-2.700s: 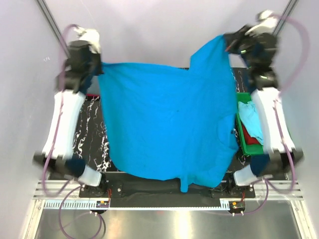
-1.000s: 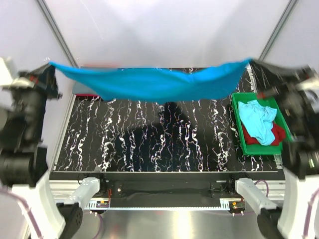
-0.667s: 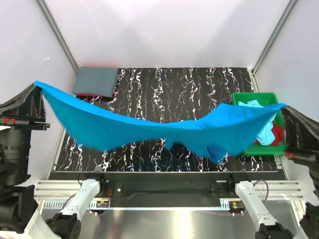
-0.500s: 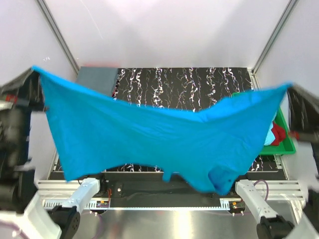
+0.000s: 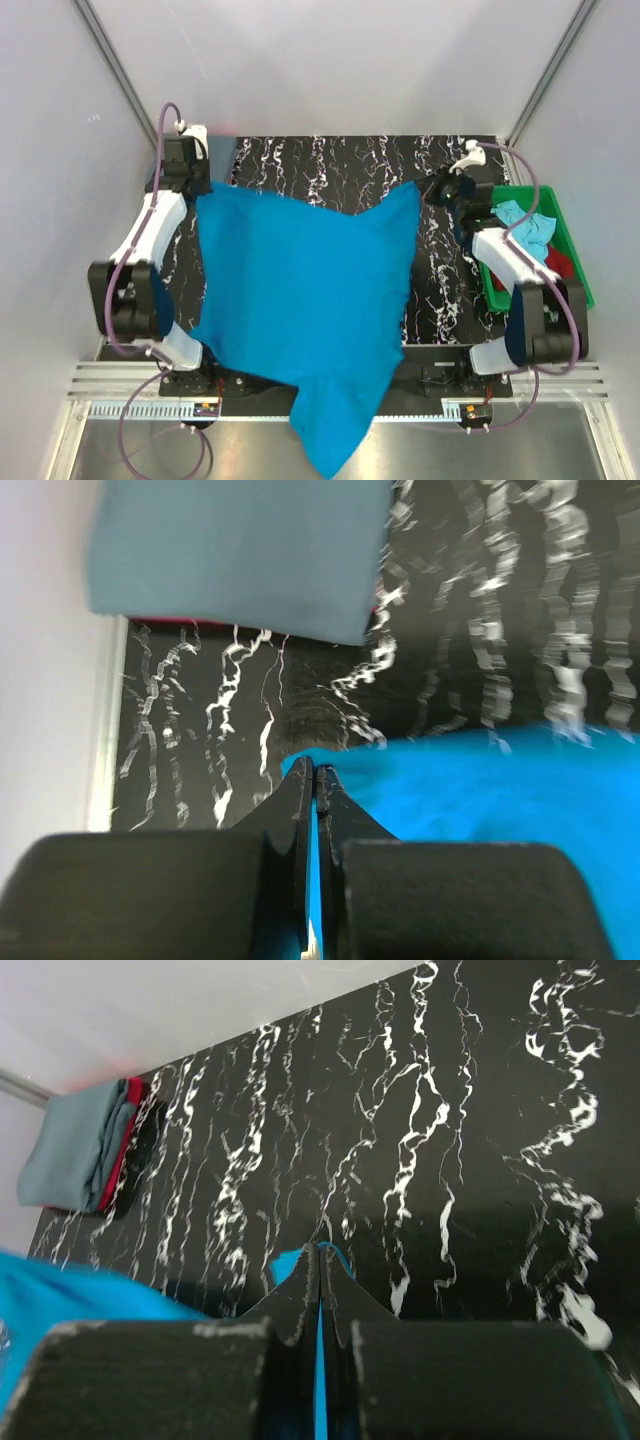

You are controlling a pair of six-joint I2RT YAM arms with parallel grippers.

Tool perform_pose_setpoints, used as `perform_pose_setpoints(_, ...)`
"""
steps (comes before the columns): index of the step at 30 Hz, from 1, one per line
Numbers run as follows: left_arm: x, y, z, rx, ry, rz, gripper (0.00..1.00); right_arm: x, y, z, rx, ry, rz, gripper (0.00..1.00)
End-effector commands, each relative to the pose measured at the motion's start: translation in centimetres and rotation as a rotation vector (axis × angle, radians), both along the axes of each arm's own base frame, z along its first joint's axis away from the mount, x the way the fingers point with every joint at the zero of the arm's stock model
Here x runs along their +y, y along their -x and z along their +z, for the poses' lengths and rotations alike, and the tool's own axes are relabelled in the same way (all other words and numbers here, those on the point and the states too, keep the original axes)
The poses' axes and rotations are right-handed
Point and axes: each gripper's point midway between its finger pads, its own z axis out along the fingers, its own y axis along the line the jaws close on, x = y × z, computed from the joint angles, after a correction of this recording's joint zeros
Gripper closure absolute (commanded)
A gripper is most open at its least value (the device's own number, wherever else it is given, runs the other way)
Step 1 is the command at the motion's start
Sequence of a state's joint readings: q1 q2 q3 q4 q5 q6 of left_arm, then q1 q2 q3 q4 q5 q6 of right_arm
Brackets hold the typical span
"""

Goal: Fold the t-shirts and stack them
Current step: Flatten the tshirt out

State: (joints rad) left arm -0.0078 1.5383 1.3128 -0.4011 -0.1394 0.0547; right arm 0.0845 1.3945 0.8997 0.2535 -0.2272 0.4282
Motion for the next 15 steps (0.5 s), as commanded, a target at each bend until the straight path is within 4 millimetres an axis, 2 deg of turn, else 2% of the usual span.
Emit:
perform_pose_setpoints(1, 2.9, -5.8, 4.5, -0.216, 0.024, 0.056, 1.0, 0.0, -4.3, 9.0, -0.402, -0.098, -0.046, 1.0)
perform_pose_setpoints(2, 3.2, -7.0, 1.6, -0.162, 0.033, 0.064, 1.0, 0.3, -6.4, 5.9, -0.34, -0.101, -0.043, 1.0)
perform_pose_setpoints(4, 4.0, -8.7, 0.4, -0.155, 0.034, 0.081, 1.0, 0.5, -8.5, 3.5, -0.29, -0.118, -0.048, 1.0)
perform_pose_setpoints(5, 4.1, -9.5, -1.7, -0.119, 0.039, 0.082, 1.0, 0.8, -10.4, 1.5, -0.251, -0.127, -0.045, 1.0)
perform_pose_setpoints(7, 4.4, -10.8, -2.1, -0.118, 0.038, 0.079, 1.0, 1.0, -12.2, -0.9, -0.184, -0.125, -0.044, 1.0)
perform_pose_setpoints(8, 4.5, -11.4, -3.5, -0.095, 0.031, 0.072, 1.0, 1.3, -13.9, -1.8, -0.166, -0.124, -0.036, 1.0)
perform_pose_setpoints(9, 4.5, -11.7, -3.8, -0.09, 0.024, 0.068, 1.0, 1.4, -14.6, -2.4, -0.151, -0.122, -0.031, 1.0)
perform_pose_setpoints(10, 4.6, -12.1, -4.1, -0.085, 0.017, 0.068, 1.0, 1.6, -15.3, -4.5, -0.107, -0.118, -0.022, 1.0)
perform_pose_setpoints(11, 4.8, -12.4, -4.2, -0.089, 0.007, 0.065, 1.0, 1.9, -16.4, -3.3, -0.13, -0.117, -0.01, 1.0)
perform_pose_setpoints(13, 5.1, -12.9, -4.1, -0.097, 0.001, 0.061, 1.0, 2.0, -17.3, -3.9, -0.108, -0.105, -0.008, 1.0)
perform_pose_setpoints(14, 5.3, -13.3, -4.8, -0.09, 0.007, 0.058, 1.0, 2.2, -18.2, -3.8, -0.116, -0.098, 0.0, 1.0)
perform_pose_setpoints(15, 5.5, -13.8, -4.3, -0.104, 0.016, 0.053, 1.0, 2.3, -18.4, -3.8, -0.112, -0.096, 0.01, 1.0)
